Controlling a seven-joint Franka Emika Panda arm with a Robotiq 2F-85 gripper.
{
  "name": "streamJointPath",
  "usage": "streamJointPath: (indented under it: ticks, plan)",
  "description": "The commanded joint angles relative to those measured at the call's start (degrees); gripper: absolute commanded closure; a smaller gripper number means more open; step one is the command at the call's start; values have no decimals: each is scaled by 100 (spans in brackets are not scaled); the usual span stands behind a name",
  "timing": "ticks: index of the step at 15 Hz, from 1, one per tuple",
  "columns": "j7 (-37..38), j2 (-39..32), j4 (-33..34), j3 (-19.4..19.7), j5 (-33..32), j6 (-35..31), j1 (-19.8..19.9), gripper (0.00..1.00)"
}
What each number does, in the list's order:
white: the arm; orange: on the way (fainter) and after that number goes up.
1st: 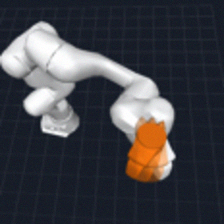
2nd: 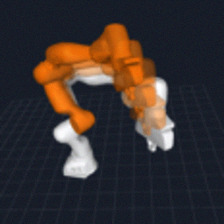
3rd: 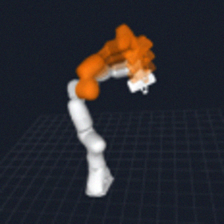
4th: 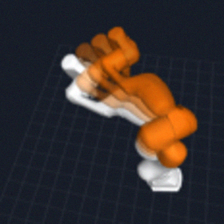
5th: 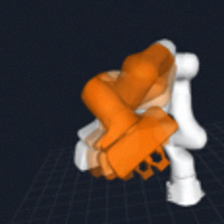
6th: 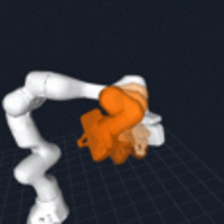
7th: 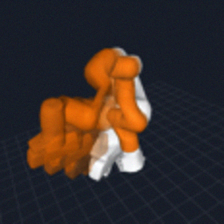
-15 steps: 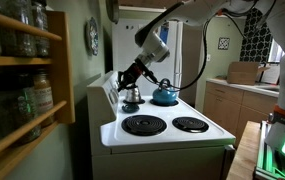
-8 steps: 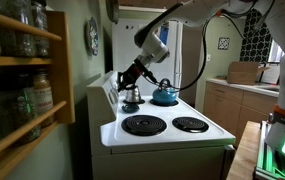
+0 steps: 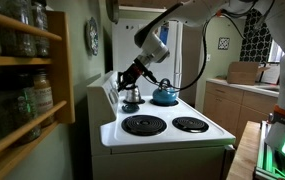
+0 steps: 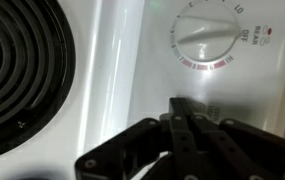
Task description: Flip the switch on the top left of the stove to turn off the oven light
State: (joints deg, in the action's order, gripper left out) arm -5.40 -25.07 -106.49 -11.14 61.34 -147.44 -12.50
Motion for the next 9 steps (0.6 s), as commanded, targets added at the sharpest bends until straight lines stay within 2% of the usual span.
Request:
streamJointPath:
  ticks: [1, 9]
  plan:
    - [117, 91, -98, -70, 63, -139, 30, 100]
    - [225, 256, -259, -42, 22, -237, 24, 100]
